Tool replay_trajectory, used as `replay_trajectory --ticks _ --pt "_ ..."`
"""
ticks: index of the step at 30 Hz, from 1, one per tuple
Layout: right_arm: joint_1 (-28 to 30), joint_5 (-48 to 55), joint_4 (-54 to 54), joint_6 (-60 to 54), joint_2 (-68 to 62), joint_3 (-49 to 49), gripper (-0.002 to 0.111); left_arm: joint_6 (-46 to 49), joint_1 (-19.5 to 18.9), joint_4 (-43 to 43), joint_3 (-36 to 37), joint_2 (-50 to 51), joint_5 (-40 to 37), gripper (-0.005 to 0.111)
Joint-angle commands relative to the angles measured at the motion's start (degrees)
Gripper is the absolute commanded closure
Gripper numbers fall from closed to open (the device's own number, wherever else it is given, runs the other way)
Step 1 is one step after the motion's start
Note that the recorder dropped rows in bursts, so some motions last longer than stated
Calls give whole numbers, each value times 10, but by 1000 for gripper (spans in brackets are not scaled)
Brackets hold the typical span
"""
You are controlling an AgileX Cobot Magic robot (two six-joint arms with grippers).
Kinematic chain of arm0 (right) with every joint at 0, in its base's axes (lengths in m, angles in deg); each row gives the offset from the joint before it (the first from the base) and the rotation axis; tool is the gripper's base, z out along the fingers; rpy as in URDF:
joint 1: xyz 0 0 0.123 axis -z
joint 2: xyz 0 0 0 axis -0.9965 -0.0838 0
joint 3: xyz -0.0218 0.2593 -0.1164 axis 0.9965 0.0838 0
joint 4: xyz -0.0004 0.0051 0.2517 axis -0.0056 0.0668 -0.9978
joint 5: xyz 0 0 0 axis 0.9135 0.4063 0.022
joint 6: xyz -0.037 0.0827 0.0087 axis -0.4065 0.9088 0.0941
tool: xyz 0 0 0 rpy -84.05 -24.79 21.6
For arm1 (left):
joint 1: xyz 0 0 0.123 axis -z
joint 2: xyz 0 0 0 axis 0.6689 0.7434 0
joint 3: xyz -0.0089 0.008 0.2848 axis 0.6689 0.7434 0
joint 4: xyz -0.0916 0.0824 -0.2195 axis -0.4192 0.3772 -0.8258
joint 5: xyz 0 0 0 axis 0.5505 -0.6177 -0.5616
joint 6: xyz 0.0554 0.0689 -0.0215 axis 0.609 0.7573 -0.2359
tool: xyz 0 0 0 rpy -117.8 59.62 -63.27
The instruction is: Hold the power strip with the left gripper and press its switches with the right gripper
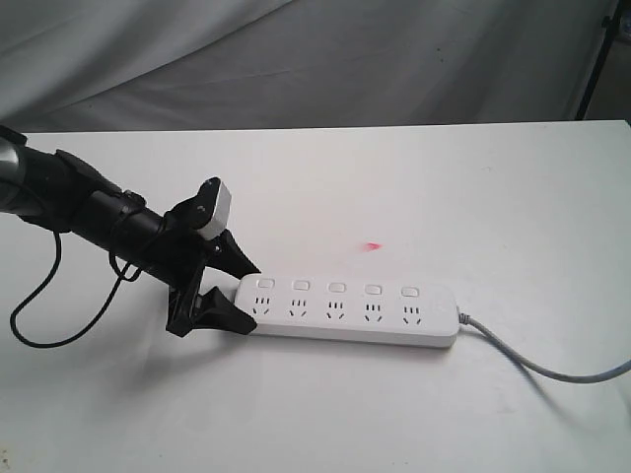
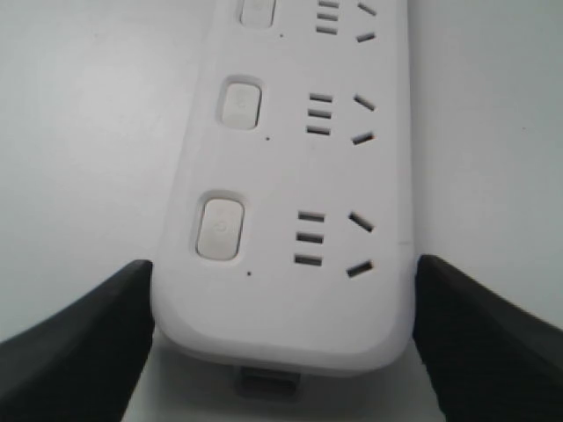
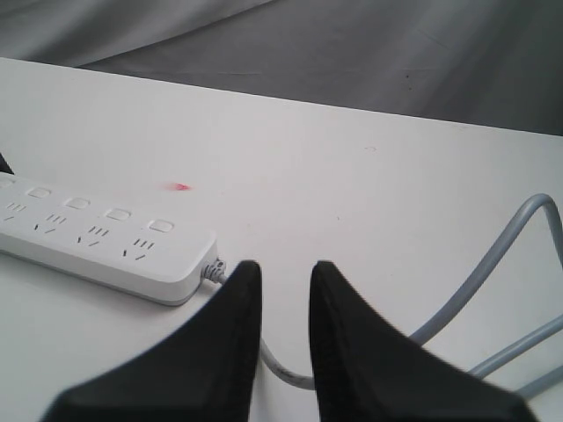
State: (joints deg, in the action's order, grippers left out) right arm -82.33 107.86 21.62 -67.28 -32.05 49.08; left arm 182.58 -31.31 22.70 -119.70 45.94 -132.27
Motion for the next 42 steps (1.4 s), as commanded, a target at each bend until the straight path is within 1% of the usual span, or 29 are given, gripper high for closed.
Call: replay_trajectory --ticks 1,3,10,23,26,31,33,35,36,38,42 --pt "-1 -1 -4 1 2 2 89 -31 2 -10 -1 -2 13 39" --pt "-1 -1 -4 1 2 2 89 -31 2 -13 -1 -2 13 36" --pt "-1 -1 -4 1 2 2 89 -31 2 -13 -1 -15 13 36" --pt "-1 -1 -4 1 2 2 89 -47 2 -2 -1 -94 -5 36" --pt "-1 -1 -4 1 2 2 89 -78 2 7 -1 -94 2 36" --pt "-1 -1 -4 1 2 2 89 -95 2 27 -1 -94 12 36" --pt "-1 -1 -4 1 2 2 89 -118 2 30 -1 -94 13 36" --pt "-1 -1 -4 1 2 2 89 -150 2 31 -1 -94 21 30" --pt "-1 -1 -4 1 2 2 89 -170 2 31 -1 -94 45 21" --pt "-1 -1 -4 1 2 2 89 -167 2 31 -1 -94 60 11" --pt "-1 -1 -4 1 2 2 89 -159 2 31 -1 -100 60 9"
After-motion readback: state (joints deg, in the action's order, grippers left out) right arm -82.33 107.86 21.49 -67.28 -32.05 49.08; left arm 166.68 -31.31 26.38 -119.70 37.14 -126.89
